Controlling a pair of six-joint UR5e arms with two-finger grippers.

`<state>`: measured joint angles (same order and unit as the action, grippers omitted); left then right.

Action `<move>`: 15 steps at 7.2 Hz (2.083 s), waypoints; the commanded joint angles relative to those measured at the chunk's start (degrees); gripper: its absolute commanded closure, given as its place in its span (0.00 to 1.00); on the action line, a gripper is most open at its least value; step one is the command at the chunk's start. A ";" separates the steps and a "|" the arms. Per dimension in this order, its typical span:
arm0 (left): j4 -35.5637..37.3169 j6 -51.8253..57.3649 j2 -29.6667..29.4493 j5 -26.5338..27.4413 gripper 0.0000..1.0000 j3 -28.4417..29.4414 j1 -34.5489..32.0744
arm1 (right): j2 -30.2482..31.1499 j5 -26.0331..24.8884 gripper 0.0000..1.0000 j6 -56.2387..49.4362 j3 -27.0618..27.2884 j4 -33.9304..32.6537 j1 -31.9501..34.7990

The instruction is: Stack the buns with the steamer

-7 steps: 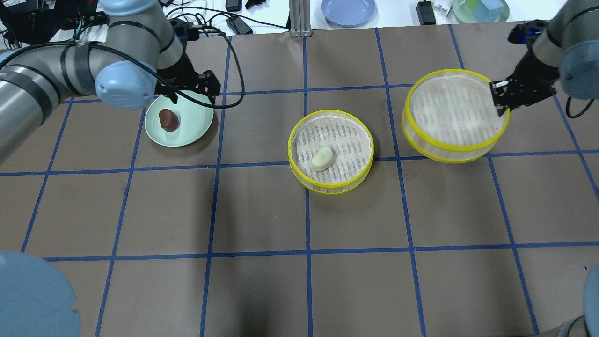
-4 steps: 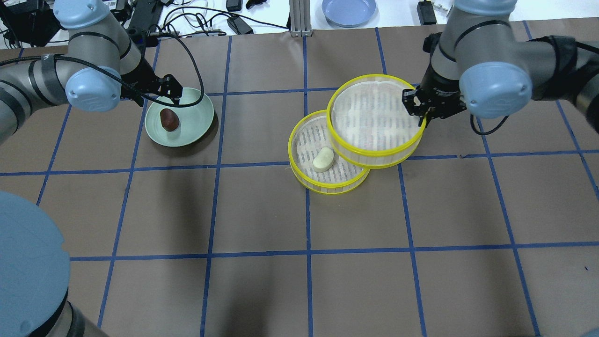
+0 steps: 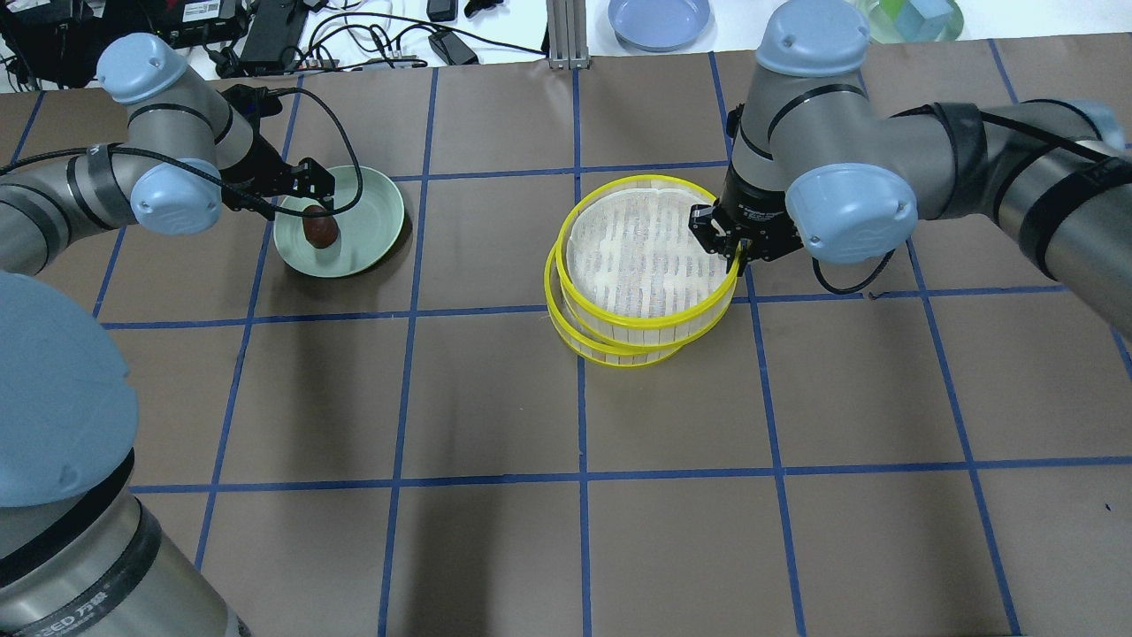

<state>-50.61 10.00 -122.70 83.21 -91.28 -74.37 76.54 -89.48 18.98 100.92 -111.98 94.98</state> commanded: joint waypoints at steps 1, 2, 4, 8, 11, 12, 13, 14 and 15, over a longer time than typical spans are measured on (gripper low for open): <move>-0.10 -6.19 -1.49 -3.73 0.02 0.05 0.19 | -0.60 0.27 1.00 -0.34 0.24 -1.82 0.38; -0.10 -7.79 -1.58 -4.02 0.02 0.05 0.19 | -1.39 0.36 1.00 -0.43 0.15 -2.71 0.47; -0.54 -7.98 -1.84 -4.02 0.05 -0.04 0.19 | -1.66 0.36 1.00 -0.61 0.24 -3.68 0.47; -0.45 -7.45 -2.63 -3.76 1.00 -0.04 0.19 | -2.80 1.76 1.00 -0.43 0.24 -5.18 1.35; -0.10 -8.06 -1.58 -3.50 1.00 0.83 0.19 | -3.42 1.68 1.00 -0.34 0.24 -5.35 1.44; -0.10 -9.54 -0.71 -3.67 1.00 1.10 0.01 | -3.42 1.76 0.63 -0.34 0.24 -5.44 1.44; -0.28 -10.60 0.61 -3.67 1.00 1.45 -0.34 | -3.50 1.59 0.37 -0.52 0.24 -5.44 1.44; -0.36 -11.31 1.49 -3.84 1.00 1.46 -0.51 | -3.59 1.59 0.29 -0.52 0.24 -5.44 1.35; -0.45 -12.27 2.72 -3.76 1.00 1.46 -1.56 | -3.33 1.68 0.08 0.00 0.06 -5.44 1.35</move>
<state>-50.94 -1.10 -121.44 79.45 -89.89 -75.01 73.07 -87.85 18.59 101.13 -117.42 96.37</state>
